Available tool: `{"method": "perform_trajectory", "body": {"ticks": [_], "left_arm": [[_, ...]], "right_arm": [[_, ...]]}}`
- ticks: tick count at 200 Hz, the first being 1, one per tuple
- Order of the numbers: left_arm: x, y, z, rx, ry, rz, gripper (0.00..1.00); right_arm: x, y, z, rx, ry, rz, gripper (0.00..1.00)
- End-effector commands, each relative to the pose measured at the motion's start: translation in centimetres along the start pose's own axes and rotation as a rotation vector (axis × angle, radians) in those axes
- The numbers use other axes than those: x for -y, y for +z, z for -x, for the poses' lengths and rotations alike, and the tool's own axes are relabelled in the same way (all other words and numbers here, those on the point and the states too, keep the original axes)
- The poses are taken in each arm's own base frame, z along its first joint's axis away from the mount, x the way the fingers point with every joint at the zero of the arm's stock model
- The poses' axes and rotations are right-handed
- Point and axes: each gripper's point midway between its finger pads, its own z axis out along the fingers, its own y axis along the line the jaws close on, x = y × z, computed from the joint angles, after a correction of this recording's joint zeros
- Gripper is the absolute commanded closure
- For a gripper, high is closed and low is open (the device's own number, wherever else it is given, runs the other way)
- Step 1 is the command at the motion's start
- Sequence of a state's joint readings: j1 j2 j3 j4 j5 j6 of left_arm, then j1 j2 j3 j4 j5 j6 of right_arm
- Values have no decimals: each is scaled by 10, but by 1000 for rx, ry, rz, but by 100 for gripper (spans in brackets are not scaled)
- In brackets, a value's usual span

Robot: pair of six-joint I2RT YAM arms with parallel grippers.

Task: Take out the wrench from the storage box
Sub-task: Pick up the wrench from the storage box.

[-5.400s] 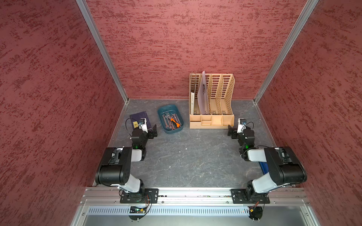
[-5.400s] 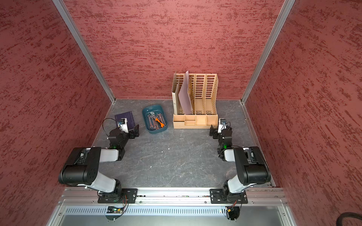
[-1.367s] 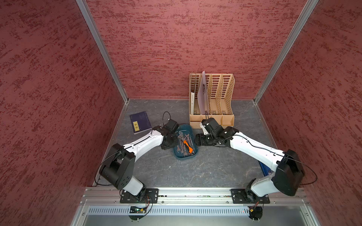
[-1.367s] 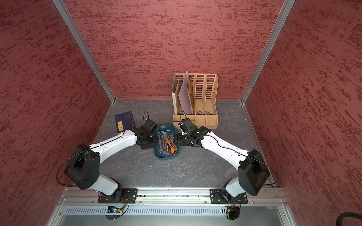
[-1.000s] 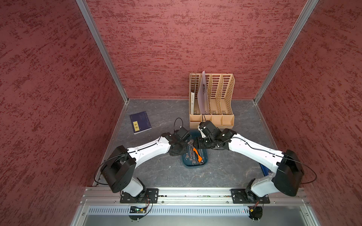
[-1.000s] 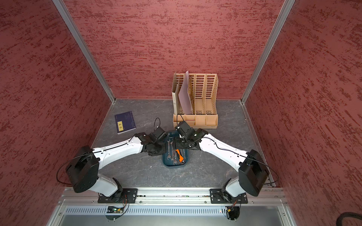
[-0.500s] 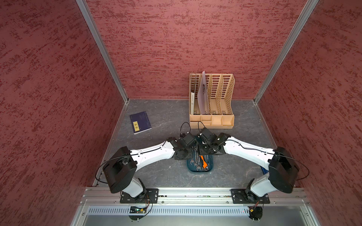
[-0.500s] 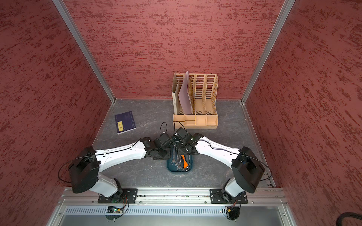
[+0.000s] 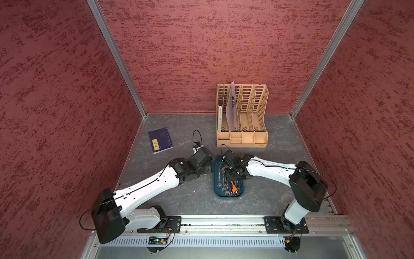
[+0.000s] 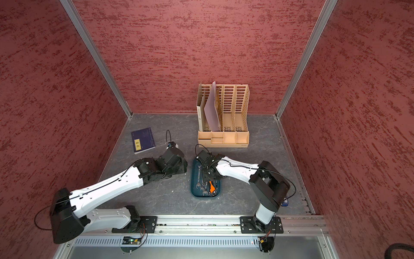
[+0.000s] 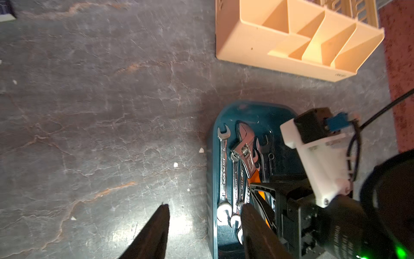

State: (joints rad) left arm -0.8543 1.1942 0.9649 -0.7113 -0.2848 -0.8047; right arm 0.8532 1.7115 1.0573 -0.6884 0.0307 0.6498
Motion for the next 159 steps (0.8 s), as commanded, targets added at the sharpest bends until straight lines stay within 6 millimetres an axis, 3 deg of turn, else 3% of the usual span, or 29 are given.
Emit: {"method": "perform_trajectory", "body": {"ticks": [1, 38, 100, 125, 159], "left_arm": [[-21, -2, 6, 39, 10, 45, 43], [-35, -1, 5, 27, -14, 57, 43], [-33, 7, 1, 1, -22, 35, 41], [-32, 9, 0, -7, -19, 39, 41], [-32, 10, 0, -10, -20, 43, 40]], "right_arm": [[-11, 2, 11, 29, -13, 13, 54], [-12, 9, 12, 16, -26, 3, 57], [-11, 8, 15, 12, -45, -26, 77], [-11, -8, 21, 43, -53, -23, 80], [-12, -48, 33, 121, -52, -2, 84]]}}
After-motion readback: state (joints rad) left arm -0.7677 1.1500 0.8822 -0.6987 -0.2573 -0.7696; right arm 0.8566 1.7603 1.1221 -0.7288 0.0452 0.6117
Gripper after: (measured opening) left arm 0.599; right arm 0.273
